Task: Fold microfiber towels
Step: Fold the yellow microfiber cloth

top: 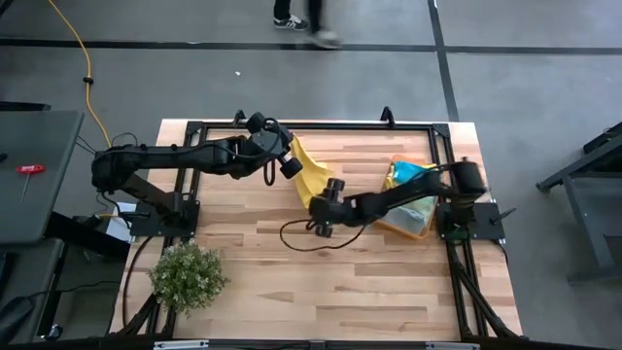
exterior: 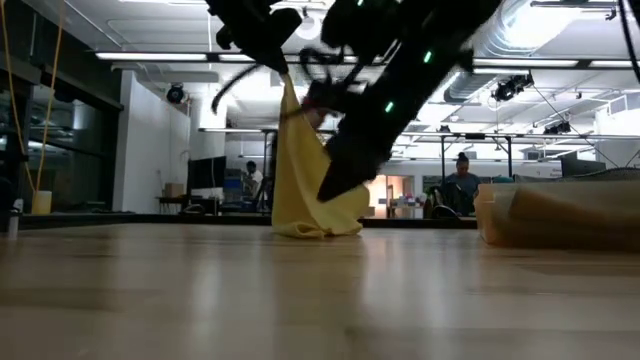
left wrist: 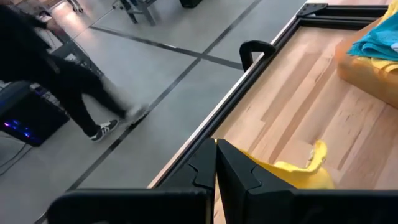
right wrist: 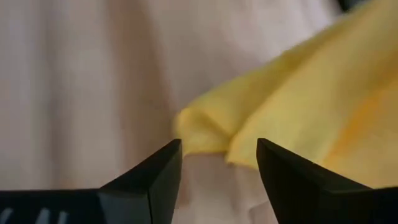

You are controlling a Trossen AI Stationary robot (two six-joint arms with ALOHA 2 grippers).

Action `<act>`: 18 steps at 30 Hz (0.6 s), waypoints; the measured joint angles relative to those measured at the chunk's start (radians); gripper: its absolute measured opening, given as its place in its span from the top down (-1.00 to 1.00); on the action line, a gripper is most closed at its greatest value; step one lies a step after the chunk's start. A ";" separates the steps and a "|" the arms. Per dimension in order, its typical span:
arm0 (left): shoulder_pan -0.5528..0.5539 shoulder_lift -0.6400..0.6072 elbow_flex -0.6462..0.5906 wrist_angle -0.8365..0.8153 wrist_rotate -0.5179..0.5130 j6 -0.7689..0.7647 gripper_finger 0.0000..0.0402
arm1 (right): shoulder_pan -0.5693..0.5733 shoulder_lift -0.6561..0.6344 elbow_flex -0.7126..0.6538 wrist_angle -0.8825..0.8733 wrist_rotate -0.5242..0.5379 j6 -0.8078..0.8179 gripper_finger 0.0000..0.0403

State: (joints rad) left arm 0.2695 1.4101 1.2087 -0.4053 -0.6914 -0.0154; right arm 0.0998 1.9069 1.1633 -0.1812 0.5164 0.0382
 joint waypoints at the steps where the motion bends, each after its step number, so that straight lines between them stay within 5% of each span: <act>1: -0.002 0.000 0.000 -0.002 0.000 0.000 1.00 | 0.000 0.030 0.000 0.046 0.059 0.015 0.01; 6: -0.004 0.000 0.000 -0.008 0.027 0.000 1.00 | -0.022 0.129 0.000 0.248 0.216 0.101 0.05; 18: -0.004 -0.002 0.000 -0.010 0.063 -0.034 1.00 | -0.088 0.183 0.000 0.382 0.316 0.216 0.12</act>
State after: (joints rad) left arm 0.2657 1.4086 1.2087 -0.4152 -0.6285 -0.0494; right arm 0.0116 2.0899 1.1629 0.2008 0.8328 0.2539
